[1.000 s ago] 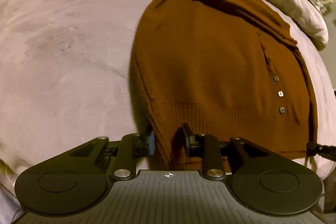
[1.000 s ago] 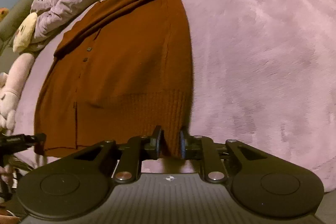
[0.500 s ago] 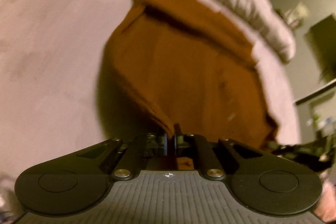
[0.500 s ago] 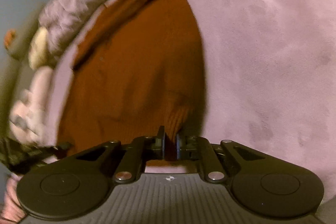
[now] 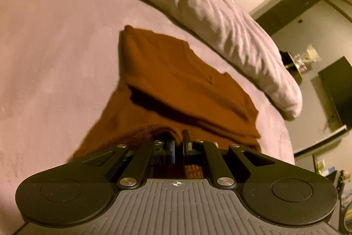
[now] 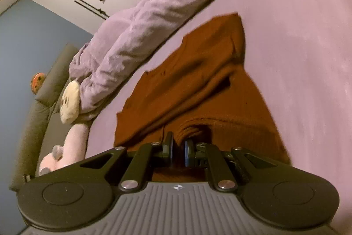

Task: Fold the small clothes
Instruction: 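Grasp the ribbed hem with both grippers and lift it, then fold the hem up toward the collar with both grippers and release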

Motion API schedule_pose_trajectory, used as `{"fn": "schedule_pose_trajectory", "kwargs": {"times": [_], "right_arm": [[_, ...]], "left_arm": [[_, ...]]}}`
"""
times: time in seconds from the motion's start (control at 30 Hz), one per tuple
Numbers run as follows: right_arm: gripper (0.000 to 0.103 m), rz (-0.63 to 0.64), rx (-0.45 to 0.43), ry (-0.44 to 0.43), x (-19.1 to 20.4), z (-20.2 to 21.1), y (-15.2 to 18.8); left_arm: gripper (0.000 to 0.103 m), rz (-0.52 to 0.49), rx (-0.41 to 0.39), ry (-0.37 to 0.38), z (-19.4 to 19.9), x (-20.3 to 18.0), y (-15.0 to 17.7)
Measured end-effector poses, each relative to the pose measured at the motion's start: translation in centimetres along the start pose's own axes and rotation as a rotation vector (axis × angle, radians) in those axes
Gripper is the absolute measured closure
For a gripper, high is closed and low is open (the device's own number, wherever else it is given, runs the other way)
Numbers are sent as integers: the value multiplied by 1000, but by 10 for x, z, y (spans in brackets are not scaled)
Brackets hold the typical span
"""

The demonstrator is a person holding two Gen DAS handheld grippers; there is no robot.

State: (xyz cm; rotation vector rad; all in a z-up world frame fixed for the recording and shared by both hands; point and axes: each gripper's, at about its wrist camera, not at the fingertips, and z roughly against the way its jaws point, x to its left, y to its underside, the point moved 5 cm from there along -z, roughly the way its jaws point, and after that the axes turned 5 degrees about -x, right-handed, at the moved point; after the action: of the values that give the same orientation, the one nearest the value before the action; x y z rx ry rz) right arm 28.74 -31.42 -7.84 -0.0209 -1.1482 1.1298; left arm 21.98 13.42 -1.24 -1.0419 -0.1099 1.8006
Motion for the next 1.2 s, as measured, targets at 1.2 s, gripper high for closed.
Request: {"fn": "schedule_pose_trajectory", "kwargs": {"times": [1.2], "right_arm": [[96,397,-278,244,51,-135,-153]], "left_arm": [[96,-211,-258,-161,-112,-36,-151]]}}
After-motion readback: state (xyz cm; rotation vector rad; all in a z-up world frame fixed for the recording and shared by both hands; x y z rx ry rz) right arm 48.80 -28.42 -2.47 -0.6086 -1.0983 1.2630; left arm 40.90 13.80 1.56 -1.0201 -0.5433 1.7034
